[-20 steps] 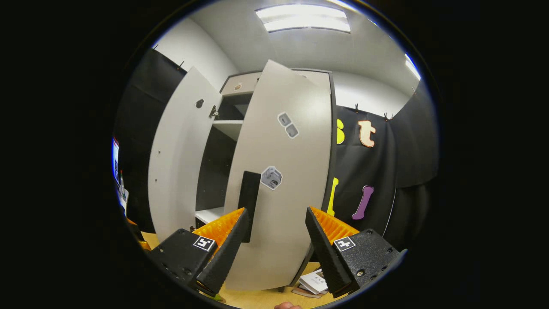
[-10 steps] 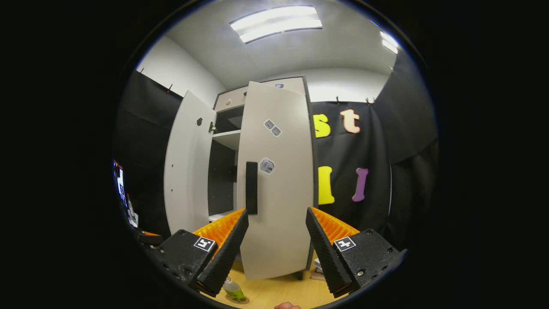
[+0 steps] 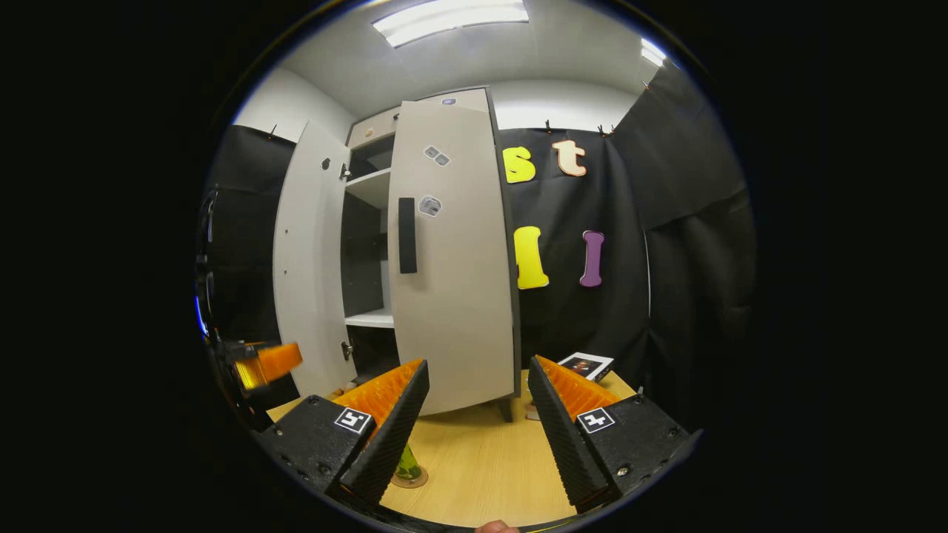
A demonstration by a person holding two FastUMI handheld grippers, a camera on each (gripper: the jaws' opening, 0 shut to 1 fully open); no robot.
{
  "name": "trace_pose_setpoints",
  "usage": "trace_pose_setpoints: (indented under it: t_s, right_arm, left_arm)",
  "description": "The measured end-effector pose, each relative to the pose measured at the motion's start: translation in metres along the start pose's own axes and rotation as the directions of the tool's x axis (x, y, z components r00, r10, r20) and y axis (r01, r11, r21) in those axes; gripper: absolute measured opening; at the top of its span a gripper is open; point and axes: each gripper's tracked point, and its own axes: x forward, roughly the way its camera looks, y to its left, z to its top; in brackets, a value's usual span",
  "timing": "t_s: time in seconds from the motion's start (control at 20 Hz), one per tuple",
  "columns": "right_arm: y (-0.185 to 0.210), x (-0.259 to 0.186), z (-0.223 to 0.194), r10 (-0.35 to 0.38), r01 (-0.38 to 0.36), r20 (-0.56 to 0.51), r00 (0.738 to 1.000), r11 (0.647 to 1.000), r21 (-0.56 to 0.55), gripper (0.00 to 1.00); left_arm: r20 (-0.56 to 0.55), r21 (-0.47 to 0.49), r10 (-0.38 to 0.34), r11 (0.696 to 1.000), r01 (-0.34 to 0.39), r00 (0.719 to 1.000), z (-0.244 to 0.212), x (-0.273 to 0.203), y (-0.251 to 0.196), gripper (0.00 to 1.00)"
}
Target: Grasp the bottle in the cabinet with the left hand and place it on the coaster, then close the right door with the right hand and the left door with the left hand.
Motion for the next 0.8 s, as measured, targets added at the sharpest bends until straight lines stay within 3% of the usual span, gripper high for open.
trace_pose_setpoints:
  t_s: [0.05,0.25,0.35,0.4,0.6,0.7,0.8]
  right_arm:
    - [0.001,-0.003,0.000,0.015,-0.015,0.002,1.000,1.000,-0.003,0.83]
    - [0.001,-0.010,-0.021,0.037,-0.037,-0.047,0.998,0.999,0.000,0.83]
    - [0.006,-0.014,-0.028,0.054,-0.054,-0.073,0.996,0.999,0.006,0.83]
    - [0.006,-0.015,-0.029,0.059,-0.059,-0.075,0.995,0.998,0.006,0.83]
    - [0.001,-0.017,-0.031,0.059,-0.060,-0.089,0.994,0.998,-0.006,0.83]
    - [-0.004,-0.018,-0.027,0.050,-0.051,-0.081,0.995,0.999,-0.010,0.83]
    - [-0.011,-0.017,-0.026,0.033,-0.033,-0.075,0.997,0.999,-0.010,0.83]
  left_arm:
    - [0.053,-0.029,0.040,0.999,-0.038,0.998,0.023,-0.001,0.015,0.95]
    - [0.185,-0.052,0.242,0.970,-0.236,0.953,0.102,-0.002,0.113,0.95]
    - [0.260,-0.034,0.329,0.943,-0.331,0.908,0.134,0.005,0.169,1.00]
    - [0.284,-0.037,0.369,0.926,-0.375,0.885,0.149,0.008,0.198,0.95]
    - [0.330,-0.061,0.467,0.878,-0.475,0.821,0.174,0.048,0.272,0.95]
    - [0.308,-0.065,0.489,0.866,-0.495,0.816,0.169,0.076,0.295,1.00]
    - [0.266,-0.074,0.469,0.881,-0.467,0.842,0.163,0.102,0.297,0.95]
